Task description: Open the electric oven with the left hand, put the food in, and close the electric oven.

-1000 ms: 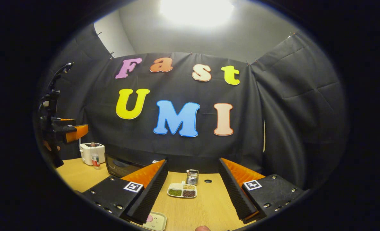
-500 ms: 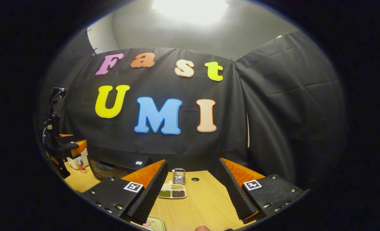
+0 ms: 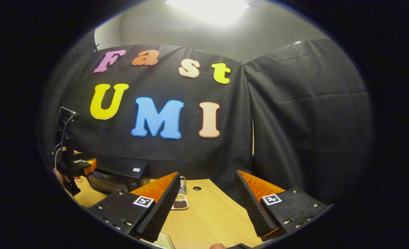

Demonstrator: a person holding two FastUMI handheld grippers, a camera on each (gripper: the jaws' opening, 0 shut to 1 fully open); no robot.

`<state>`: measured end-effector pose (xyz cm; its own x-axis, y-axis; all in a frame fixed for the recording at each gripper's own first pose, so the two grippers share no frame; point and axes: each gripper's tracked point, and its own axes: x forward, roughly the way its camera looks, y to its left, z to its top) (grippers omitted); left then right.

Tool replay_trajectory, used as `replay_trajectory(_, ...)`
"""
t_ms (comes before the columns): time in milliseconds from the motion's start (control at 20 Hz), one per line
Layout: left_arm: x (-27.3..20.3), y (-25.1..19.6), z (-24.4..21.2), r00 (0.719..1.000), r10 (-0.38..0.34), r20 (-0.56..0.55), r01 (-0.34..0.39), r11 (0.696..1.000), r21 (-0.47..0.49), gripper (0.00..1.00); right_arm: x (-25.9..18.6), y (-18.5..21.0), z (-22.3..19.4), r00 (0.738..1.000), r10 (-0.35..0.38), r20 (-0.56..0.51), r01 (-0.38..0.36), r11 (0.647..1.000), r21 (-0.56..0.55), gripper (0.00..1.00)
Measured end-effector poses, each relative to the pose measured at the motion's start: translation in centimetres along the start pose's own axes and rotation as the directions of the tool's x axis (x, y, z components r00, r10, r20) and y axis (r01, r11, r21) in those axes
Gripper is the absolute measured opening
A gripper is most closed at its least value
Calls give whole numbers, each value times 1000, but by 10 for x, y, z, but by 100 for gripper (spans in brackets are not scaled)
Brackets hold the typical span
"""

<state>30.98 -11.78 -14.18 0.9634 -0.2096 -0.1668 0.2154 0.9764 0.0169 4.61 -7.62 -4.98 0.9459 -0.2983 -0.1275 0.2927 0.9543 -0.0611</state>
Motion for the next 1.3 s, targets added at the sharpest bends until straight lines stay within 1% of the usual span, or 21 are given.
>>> replay_trajectory(50,6,-1,-4,1000,-3,-6,3,1000,1,99,-1,-1,-3,1000,-8,-7,8,1000,-1,98)
replay_trajectory(100,13,-3,-10,1000,-7,-13,7,1000,1,100,-2,1,-5,1000,-12,-17,12,1000,0,98)
replay_trajectory(250,29,-6,-29,999,-18,-46,18,1000,-13,100,-4,3,-7,999,-25,-32,25,1000,-2,98)
replay_trajectory(300,34,-8,-37,998,-21,-61,20,1000,-19,96,-5,4,-7,999,-29,-33,28,1000,-10,98)
replay_trajectory(350,39,-9,-43,997,-18,-73,16,1000,-19,100,-6,5,-8,999,-29,-34,29,999,-17,98)
replay_trajectory(400,43,-10,-51,997,-12,-82,11,1000,-15,96,-7,7,-8,999,-27,-36,27,999,-19,98)
replay_trajectory(500,48,-11,-60,995,-1,-96,0,1000,-9,96,-7,10,-10,999,-21,-47,20,1000,-16,98)
replay_trajectory(550,49,-11,-61,996,6,-94,-6,1000,-9,100,-8,12,-12,998,-16,-53,15,1000,-18,98)
replay_trajectory(600,52,-12,-61,997,10,-77,-11,1000,-9,96,-8,13,-12,998,-13,-56,11,1000,-24,98)
replay_trajectory(650,51,-13,-64,996,14,-87,-15,1000,-7,99,-7,14,-14,998,-9,-59,7,999,-32,98)
replay_trajectory(700,50,-12,-62,997,19,-77,-20,1000,-10,96,-7,16,-13,998,-3,-59,1,999,-39,98)
replay_trajectory(750,48,-12,-63,996,22,-85,-23,1000,-13,99,-8,17,-12,998,2,-56,-5,999,-43,98)
replay_trajectory(800,45,-12,-63,997,23,-79,-25,1000,-20,96,-7,17,-10,999,7,-52,-10,999,-43,98)
replay_trajectory(900,35,-13,-67,996,24,-81,-27,999,-30,100,-5,19,-10,999,20,-49,-22,999,-40,98)
replay_trajectory(950,30,-13,-68,996,25,-81,-27,999,-32,96,-5,20,-10,998,29,-47,-30,999,-38,98)
replay_trajectory(1000,25,-14,-71,996,26,-82,-29,999,-30,100,-4,21,-9,998,37,-46,-39,999,-36,98)
replay_trajectory(1050,20,-14,-71,996,27,-81,-29,999,-26,96,-3,21,-9,998,45,-46,-47,998,-34,98)
replay_trajectory(1100,14,-15,-74,996,29,-87,-31,999,-21,100,-2,22,-9,998,54,-45,-55,998,-34,98)
replay_trajectory(1150,9,-15,-76,996,31,-87,-33,999,-18,96,-2,23,-10,997,63,-44,-64,997,-34,98)
replay_trajectory(1200,4,-16,-80,995,33,-94,-34,999,-16,99,-1,24,-9,997,71,-43,-72,997,-34,98)
replay_trajectory(1300,-6,-18,-85,994,36,-105,-37,999,-13,99,-1,23,-9,995,85,-42,-87,996,-32,98)
